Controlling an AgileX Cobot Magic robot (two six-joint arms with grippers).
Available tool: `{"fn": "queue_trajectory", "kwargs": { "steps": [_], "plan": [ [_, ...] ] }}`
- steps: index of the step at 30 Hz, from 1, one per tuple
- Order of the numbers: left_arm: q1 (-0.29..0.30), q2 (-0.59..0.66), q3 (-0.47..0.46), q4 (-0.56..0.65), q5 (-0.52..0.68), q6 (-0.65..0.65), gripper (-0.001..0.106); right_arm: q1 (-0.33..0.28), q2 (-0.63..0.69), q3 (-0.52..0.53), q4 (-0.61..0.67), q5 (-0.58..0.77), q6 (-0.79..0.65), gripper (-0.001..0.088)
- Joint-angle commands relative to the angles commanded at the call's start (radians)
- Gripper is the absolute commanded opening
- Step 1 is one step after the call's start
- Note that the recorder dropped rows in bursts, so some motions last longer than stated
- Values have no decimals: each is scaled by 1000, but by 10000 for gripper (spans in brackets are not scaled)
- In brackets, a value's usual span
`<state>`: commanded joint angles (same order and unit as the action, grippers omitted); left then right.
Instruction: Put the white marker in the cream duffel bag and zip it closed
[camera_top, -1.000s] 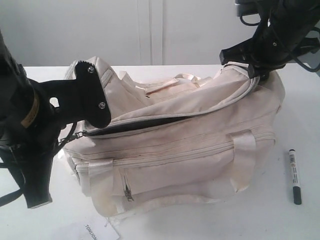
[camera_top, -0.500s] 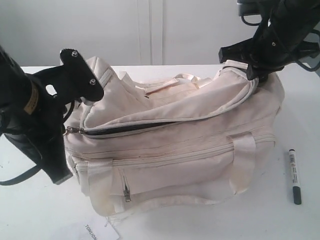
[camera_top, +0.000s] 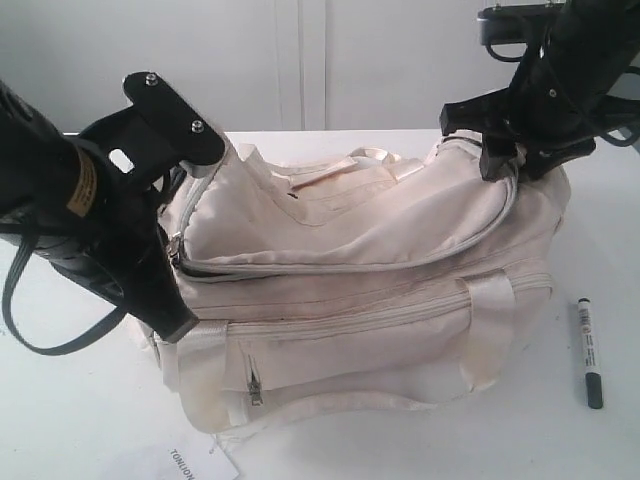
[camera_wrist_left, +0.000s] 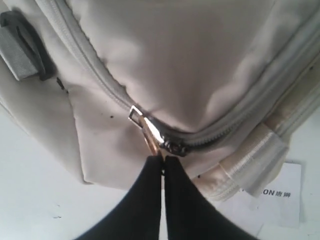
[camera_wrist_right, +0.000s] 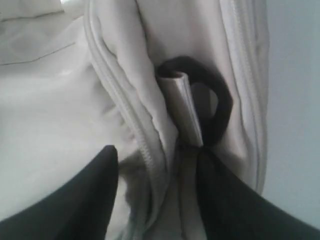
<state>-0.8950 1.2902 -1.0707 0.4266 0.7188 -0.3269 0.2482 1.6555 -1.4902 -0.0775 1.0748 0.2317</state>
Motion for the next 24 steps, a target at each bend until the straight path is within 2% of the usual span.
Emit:
{"fn": "queue_trajectory", "kwargs": {
  "steps": [5, 11, 19, 24],
  "plan": [
    [37, 0, 0, -82, -37, 23, 0, 0, -72, -4, -2, 3, -48, 477],
    [37, 0, 0, -84, -37, 47, 0, 0, -159, 0, 54, -37, -289, 472],
    [37, 0, 0, -93, -35, 47, 0, 0, -229, 132, 295, -111, -599, 472],
    [37, 0, 0, -91, -22, 122, 0, 0, -261, 226, 484, -129, -825, 472]
  ]
}}
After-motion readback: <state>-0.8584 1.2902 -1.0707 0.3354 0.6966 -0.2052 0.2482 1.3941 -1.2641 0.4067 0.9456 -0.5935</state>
